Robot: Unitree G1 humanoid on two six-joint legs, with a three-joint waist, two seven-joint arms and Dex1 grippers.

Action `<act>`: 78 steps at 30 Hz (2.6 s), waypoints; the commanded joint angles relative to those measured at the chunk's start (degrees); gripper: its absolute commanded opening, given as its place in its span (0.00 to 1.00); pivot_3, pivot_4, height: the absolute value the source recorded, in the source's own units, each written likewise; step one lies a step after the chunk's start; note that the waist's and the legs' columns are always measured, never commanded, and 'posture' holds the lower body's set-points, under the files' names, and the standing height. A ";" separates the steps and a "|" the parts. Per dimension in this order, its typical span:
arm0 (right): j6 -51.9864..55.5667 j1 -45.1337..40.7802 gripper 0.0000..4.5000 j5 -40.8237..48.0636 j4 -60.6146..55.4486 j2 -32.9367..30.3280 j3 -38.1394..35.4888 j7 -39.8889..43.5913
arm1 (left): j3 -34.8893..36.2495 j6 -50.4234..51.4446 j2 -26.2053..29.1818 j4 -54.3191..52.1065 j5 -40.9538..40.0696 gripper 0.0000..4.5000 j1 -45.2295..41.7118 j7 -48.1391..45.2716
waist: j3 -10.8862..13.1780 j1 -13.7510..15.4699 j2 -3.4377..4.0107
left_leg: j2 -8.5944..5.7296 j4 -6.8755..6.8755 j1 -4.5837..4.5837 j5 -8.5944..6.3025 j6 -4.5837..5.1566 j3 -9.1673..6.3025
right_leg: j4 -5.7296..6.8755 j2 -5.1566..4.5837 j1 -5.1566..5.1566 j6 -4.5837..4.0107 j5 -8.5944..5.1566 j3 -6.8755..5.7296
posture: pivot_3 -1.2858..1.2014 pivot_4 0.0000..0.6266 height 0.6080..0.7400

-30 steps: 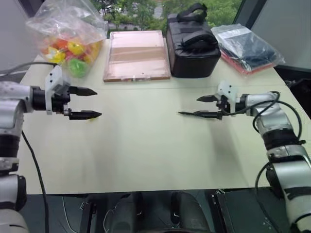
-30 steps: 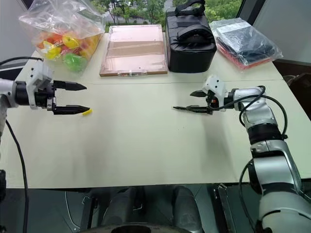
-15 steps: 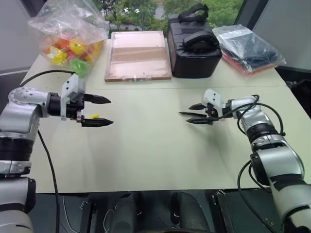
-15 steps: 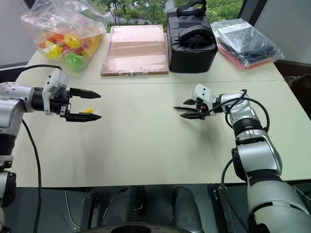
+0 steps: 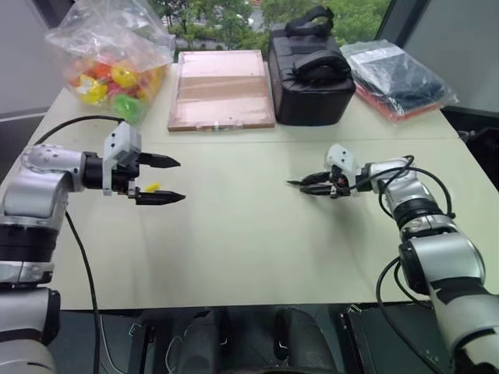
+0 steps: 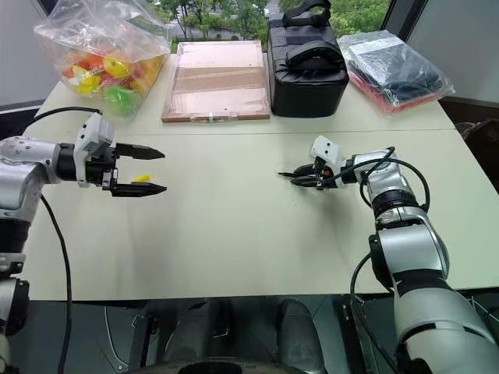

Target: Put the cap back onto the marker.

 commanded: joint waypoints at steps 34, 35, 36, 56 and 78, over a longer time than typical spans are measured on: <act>16.57 5.41 0.01 3.52 -49.21 -0.49 2.66 1.84 | 5.02 -24.96 -0.01 31.32 10.93 1.00 0.57 9.42 | 0.06 0.34 0.11 | 0.04 0.36 -0.19 -0.02 0.02 -0.02 | 0.57 0.00 -0.19 -0.02 -0.02 0.02 | 0.52 0.24 1.00; 17.07 5.78 0.01 3.69 -49.91 -0.48 2.57 1.40 | 5.06 -25.21 -0.86 33.01 11.11 1.00 -0.11 9.92 | 0.06 0.38 0.11 | 0.04 0.37 -0.19 -0.02 0.02 -0.03 | 0.57 0.00 -0.20 -0.02 -0.02 0.02 | 0.52 0.24 1.00; 17.57 6.19 0.01 3.94 -50.55 -0.46 2.43 0.89 | 5.14 -24.88 -1.88 35.01 11.10 1.00 -0.94 10.20 | 0.06 0.40 0.10 | 0.04 0.38 -0.19 -0.02 0.02 -0.04 | 0.57 0.00 -0.20 -0.02 -0.02 0.02 | 0.52 0.24 1.00; 21.97 10.17 0.01 6.85 -57.52 -2.96 2.18 -2.70 | 4.22 -29.46 -6.81 50.89 16.49 1.00 -8.96 12.16 | 0.03 0.33 0.05 | 0.04 0.44 -0.25 -0.03 0.03 -0.05 | 0.59 0.00 -0.26 -0.02 -0.02 0.02 | 0.52 0.24 1.00; 22.11 10.17 0.00 7.40 -56.84 -3.27 2.27 -4.07 | 4.42 -29.50 -6.12 52.28 18.15 0.01 -8.18 12.07 | 0.03 0.20 0.05 | 0.04 0.46 -0.25 -0.03 0.03 -0.06 | 0.59 0.00 -0.27 -0.02 -0.02 0.02 | 0.52 0.24 1.00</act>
